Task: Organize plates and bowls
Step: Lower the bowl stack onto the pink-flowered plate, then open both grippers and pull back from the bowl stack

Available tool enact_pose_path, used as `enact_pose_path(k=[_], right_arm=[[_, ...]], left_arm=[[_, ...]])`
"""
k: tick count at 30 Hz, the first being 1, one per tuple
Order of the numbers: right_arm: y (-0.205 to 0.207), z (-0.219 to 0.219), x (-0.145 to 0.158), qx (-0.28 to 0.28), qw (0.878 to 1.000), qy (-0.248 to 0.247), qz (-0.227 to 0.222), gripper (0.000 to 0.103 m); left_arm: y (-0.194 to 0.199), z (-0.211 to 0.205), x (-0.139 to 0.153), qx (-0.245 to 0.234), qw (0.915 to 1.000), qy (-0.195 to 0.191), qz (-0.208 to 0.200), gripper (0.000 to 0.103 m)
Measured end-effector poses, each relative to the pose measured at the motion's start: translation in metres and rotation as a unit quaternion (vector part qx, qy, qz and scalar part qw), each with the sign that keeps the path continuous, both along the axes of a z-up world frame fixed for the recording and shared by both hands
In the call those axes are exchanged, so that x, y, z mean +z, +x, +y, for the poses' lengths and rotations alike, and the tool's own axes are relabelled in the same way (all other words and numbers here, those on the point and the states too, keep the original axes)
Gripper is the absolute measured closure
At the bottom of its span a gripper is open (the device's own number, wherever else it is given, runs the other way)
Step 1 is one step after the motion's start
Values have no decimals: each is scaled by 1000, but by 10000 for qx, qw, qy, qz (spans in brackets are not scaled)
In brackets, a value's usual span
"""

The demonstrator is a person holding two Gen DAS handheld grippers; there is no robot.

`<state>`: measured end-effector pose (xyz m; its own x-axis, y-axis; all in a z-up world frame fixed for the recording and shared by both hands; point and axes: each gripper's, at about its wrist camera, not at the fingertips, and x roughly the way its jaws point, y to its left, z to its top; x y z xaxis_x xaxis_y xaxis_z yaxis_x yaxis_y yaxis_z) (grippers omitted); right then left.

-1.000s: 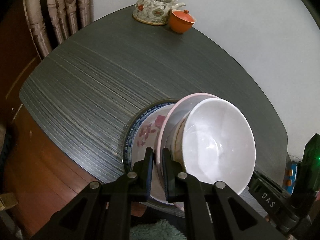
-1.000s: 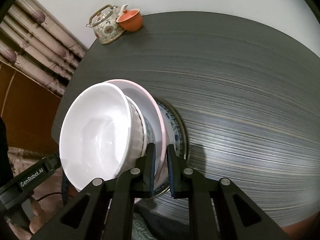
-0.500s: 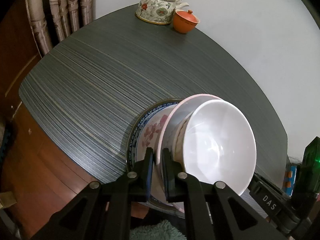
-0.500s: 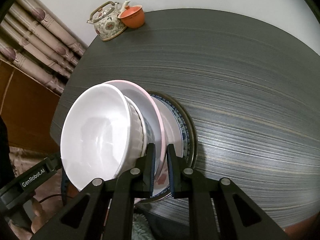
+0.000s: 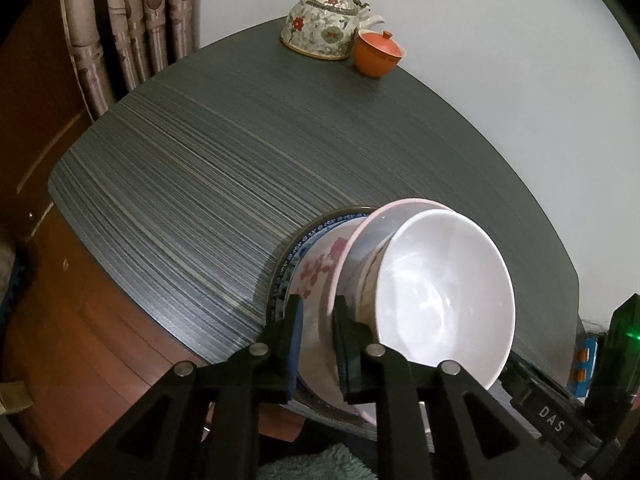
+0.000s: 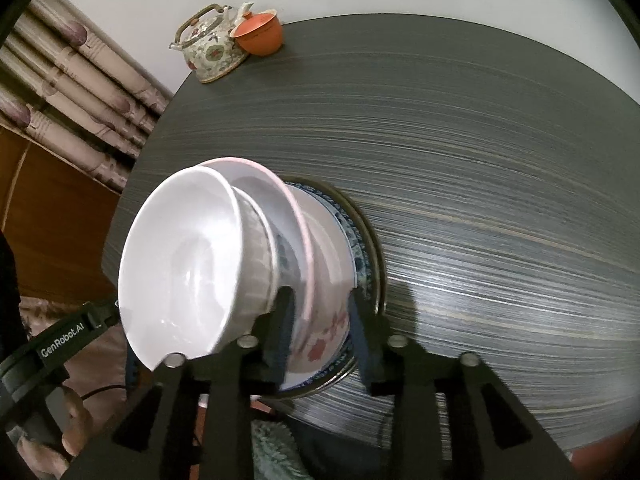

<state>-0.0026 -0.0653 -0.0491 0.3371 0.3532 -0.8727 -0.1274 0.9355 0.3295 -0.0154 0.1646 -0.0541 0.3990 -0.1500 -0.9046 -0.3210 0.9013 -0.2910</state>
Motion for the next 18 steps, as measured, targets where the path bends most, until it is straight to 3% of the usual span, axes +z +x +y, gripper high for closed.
enact_pose_path(k=[5, 7, 13, 18], right_arm=[[-4, -7, 3, -17, 10000, 63, -64, 60], [-5, -11, 4, -42, 9999, 81, -104, 58], [-15, -18, 6, -55, 9997, 117, -210, 43], [-25, -19, 7, -19, 9992, 4, -401, 36]], left_arm=[[-4, 1, 3, 66, 10000, 49, -38, 80], [-7, 2, 7, 123, 9998, 146, -67, 70], [-26, 9, 20, 387, 9980, 460, -218, 59], [-40, 6, 22, 479, 9956, 755, -267, 57]])
